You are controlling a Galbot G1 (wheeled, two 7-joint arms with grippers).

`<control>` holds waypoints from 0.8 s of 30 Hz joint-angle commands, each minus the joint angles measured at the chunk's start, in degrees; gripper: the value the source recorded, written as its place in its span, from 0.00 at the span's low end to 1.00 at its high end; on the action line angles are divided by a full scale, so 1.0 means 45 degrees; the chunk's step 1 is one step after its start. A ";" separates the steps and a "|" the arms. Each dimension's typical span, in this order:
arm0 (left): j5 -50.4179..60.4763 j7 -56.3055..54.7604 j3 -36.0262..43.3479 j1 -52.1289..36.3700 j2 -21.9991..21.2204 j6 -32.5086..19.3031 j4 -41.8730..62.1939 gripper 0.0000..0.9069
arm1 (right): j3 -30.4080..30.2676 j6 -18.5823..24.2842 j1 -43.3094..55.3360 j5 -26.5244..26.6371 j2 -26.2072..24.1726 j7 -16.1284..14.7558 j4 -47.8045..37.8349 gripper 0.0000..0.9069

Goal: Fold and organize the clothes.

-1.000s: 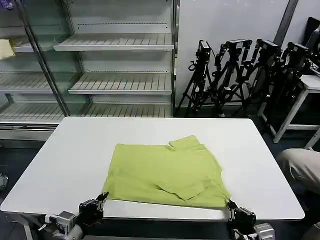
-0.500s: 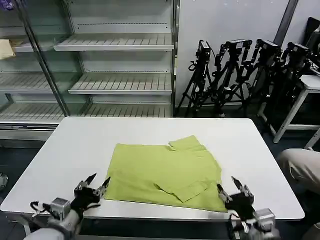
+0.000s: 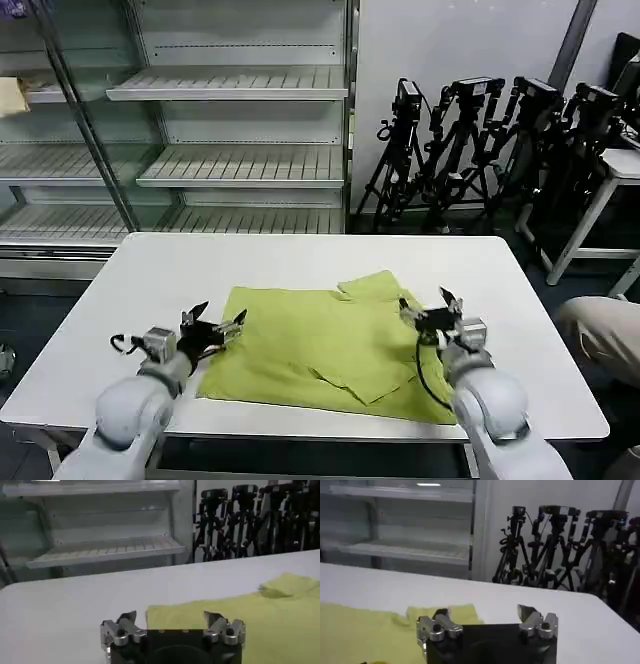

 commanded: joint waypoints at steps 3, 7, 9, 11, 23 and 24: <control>-0.0508 0.0148 0.1034 -0.3117 -0.0284 0.0106 0.3678 1.00 | -0.1378 -0.0018 0.4249 0.0026 0.1470 0.0305 -0.5040 1.00; -0.0430 0.0346 0.1140 -0.3464 -0.0425 0.0108 0.4372 1.00 | -0.1434 -0.0024 0.4579 -0.0248 0.1894 0.0442 -0.5958 1.00; -0.0377 0.0489 0.1145 -0.3611 -0.0454 0.0107 0.4686 1.00 | -0.1395 -0.0033 0.4639 -0.0243 0.2031 0.0499 -0.6207 1.00; -0.0320 0.0664 0.1158 -0.3659 -0.0442 0.0108 0.4862 1.00 | -0.1385 -0.0033 0.4653 -0.0205 0.2099 0.0485 -0.6349 1.00; -0.0157 0.0875 0.1115 -0.3815 -0.0612 0.0110 0.5197 1.00 | -0.1297 -0.0043 0.4473 0.0304 0.2301 0.0852 -0.6713 1.00; -0.0159 0.0856 0.1113 -0.3813 -0.0608 0.0111 0.5195 1.00 | -0.1298 -0.0045 0.4468 0.0324 0.2302 0.0884 -0.6707 0.63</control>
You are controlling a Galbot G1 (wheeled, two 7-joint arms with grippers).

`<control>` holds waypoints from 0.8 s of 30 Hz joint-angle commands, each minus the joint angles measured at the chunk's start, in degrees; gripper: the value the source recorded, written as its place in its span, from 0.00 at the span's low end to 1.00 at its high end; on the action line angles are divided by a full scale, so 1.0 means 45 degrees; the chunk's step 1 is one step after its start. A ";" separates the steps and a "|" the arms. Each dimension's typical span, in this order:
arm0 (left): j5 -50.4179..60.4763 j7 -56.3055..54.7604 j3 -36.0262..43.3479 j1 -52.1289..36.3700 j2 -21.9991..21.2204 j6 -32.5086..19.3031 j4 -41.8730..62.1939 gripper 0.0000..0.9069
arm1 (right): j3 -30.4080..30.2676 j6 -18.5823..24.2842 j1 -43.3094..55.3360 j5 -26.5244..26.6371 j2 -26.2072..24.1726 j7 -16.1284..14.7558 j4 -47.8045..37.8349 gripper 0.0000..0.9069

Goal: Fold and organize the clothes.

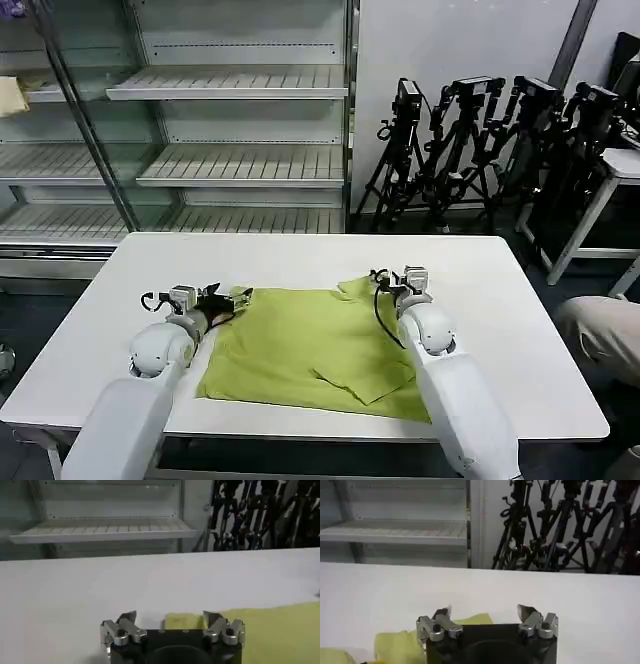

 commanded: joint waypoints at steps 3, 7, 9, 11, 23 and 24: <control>-0.0015 0.0135 0.0170 -0.0402 -0.0028 0.0024 0.0658 0.04 | -0.0175 -0.0011 0.0502 0.0379 0.0270 0.0190 -0.0884 0.00; -0.0040 0.0244 0.0178 -0.0319 -0.0034 0.0021 0.0593 0.02 | -0.0180 -0.0020 0.0384 0.0805 0.0291 0.0293 -0.0781 0.00; -0.0055 0.0268 0.0173 -0.0266 -0.0048 0.0021 0.0535 0.02 | -0.0224 -0.0027 0.0264 0.0996 0.0276 0.0447 -0.0670 0.00; -0.0054 0.0280 0.0182 -0.0238 -0.0043 0.0024 0.0492 0.02 | -0.0243 -0.0025 0.0163 0.1094 0.0261 0.0455 -0.0610 0.00; -0.0051 0.0407 0.0214 -0.0101 -0.0034 0.0019 0.0338 0.02 | -0.0182 -0.0016 0.0141 0.1144 0.0220 0.0357 -0.0631 0.00; -0.0044 0.0439 0.0206 -0.0096 -0.0035 0.0017 0.0331 0.02 | -0.0167 -0.0007 0.0141 0.1107 0.0221 0.0327 -0.0628 0.00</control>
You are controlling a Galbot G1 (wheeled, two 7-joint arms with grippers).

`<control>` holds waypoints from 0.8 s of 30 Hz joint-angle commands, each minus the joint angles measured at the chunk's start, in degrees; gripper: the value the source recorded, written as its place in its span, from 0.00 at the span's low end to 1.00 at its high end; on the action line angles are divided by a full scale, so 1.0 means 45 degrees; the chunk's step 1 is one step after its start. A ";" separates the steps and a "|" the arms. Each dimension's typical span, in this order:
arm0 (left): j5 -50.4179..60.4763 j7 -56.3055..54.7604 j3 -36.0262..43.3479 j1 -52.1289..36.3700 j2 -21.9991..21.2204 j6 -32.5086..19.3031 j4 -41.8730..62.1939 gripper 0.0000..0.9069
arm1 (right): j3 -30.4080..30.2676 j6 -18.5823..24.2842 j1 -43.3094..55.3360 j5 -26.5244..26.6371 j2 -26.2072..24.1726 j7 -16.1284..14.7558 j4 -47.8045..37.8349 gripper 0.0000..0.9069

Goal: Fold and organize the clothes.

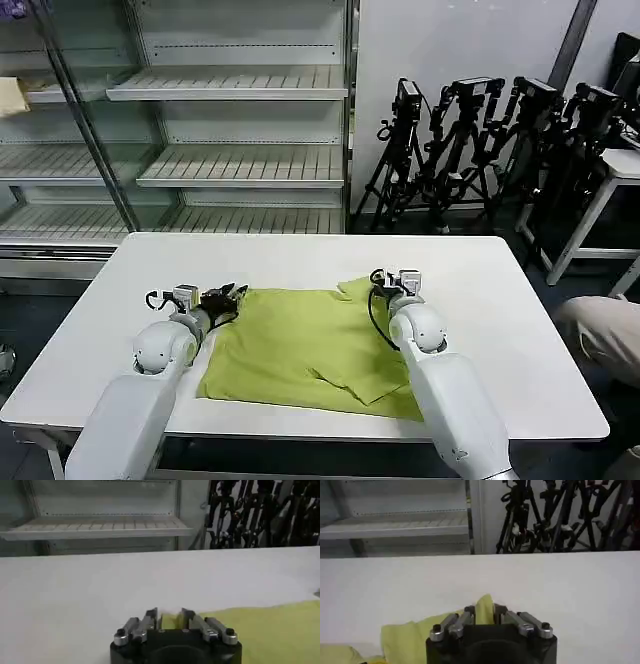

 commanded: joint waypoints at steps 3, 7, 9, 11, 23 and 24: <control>-0.0015 0.0115 0.0002 -0.0021 0.0007 0.0015 0.0009 0.02 | 0.0019 0.0031 0.0038 0.0003 0.0017 -0.0157 0.0042 0.00; -0.0145 0.0423 -0.0061 0.0291 0.0169 -0.0130 -0.0427 0.02 | 0.0034 0.0038 -0.0143 0.0059 -0.0235 -0.0215 0.0843 0.00; -0.0246 0.0398 -0.0173 0.0752 0.0295 -0.0171 -0.0902 0.02 | -0.0009 0.0027 -0.0583 0.0271 -0.0642 -0.0151 0.1820 0.00; -0.0402 0.0340 -0.0331 0.1153 0.0343 -0.0190 -0.1394 0.02 | -0.0027 0.0025 -0.1112 0.0498 -0.1064 -0.0073 0.2994 0.00; -0.0949 -0.0058 -0.1060 0.2645 0.0848 -0.0372 -0.3738 0.02 | 0.0356 0.0022 -0.3405 0.0989 -0.2375 -0.0014 0.6378 0.00; -0.0954 -0.0070 -0.1115 0.2774 0.0896 -0.0369 -0.3938 0.02 | 0.0430 0.0021 -0.3628 0.0989 -0.2434 -0.0027 0.6615 0.00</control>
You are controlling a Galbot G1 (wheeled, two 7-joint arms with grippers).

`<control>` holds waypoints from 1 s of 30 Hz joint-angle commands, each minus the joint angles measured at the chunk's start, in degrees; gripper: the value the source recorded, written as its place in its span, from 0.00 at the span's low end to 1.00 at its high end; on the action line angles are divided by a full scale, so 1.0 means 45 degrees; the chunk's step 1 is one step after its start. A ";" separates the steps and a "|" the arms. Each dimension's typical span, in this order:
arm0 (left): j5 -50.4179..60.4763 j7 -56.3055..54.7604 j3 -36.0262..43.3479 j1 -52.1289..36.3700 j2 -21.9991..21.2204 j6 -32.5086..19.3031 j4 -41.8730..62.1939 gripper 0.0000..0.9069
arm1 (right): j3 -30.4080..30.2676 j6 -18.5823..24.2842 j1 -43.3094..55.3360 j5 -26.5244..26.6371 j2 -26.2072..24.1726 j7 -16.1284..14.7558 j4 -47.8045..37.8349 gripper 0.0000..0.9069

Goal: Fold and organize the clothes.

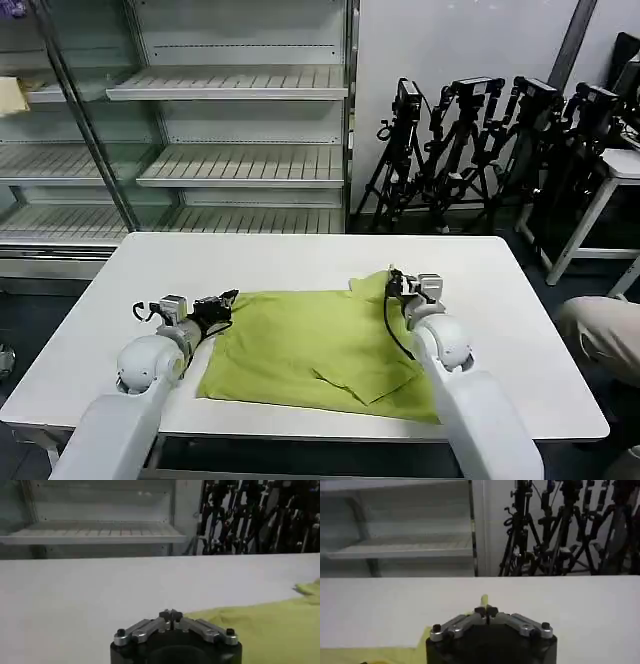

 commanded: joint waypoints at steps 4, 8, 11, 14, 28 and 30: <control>-0.0238 -0.0047 -0.0561 0.1476 0.0313 -0.0065 -0.2018 0.02 | 0.0343 0.0008 -0.2825 0.0230 -0.1019 -0.0032 0.3386 0.00; -0.0291 -0.0004 -0.0853 0.1780 0.0385 -0.0058 -0.2195 0.02 | 0.0490 0.0012 -0.3663 0.0156 -0.1090 -0.0068 0.4058 0.00; -0.0320 0.0030 -0.0959 0.2171 0.0484 -0.0023 -0.2491 0.02 | 0.0583 0.0017 -0.4078 0.0154 -0.1142 -0.0066 0.4436 0.00; -0.0272 0.0087 -0.1005 0.2623 0.0515 -0.0032 -0.2886 0.02 | 0.0628 0.0017 -0.4448 0.0094 -0.1212 -0.0066 0.4793 0.00; 0.0082 0.0218 -0.1371 0.3545 0.0521 -0.0109 -0.3130 0.02 | 0.1310 0.0035 -0.5790 -0.0330 -0.1422 -0.0287 0.5656 0.00; 0.0047 0.0244 -0.1550 0.3685 0.0561 -0.0098 -0.3292 0.02 | 0.1399 0.0033 -0.5858 -0.0363 -0.1455 -0.0290 0.5693 0.00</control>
